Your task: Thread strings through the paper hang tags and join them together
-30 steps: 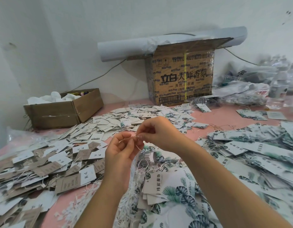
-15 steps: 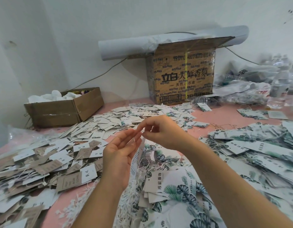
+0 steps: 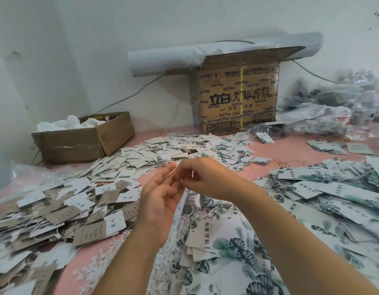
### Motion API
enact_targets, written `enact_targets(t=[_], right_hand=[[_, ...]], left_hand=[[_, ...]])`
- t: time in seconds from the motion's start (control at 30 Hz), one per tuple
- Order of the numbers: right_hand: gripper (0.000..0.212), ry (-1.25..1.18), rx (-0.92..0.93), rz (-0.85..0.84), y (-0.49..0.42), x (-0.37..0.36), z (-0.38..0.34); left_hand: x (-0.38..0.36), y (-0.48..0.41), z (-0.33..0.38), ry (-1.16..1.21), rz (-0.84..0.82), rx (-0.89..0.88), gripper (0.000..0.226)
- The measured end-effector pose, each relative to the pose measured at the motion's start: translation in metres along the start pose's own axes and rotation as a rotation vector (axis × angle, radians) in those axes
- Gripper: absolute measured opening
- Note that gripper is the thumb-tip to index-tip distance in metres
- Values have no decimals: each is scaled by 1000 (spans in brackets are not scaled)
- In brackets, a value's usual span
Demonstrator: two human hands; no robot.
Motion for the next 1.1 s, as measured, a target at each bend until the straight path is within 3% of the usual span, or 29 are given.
enact_targets(t=[0.2, 0.4, 0.57, 0.8, 1.1], right_hand=[[9, -92, -30, 50, -1, 3, 7], [15, -251, -77, 60, -1, 7, 12], [27, -382, -105, 30, -1, 3, 12], [26, -569, -119, 36, 2, 8, 17], [25, -474, -135, 27, 0, 7, 18]], left_hand=[[-2, 1, 4, -156, -22, -43, 37], [-4, 11, 25, -536, 32, -311, 24], [1, 11, 31, -581, 72, -336, 21], [4, 9, 28, -635, 85, -332, 10], [2, 8, 25, -636, 75, -321, 16]])
Point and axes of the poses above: each hand's wrist, its own y-axis away from the middle knuckle, its own x-axis out of the back of the hand, z = x × y, the point moved 10 cm from there along -y, towards the middle knuckle, and after that the axes turned 4 degrees about y, right-handed, at the moved point
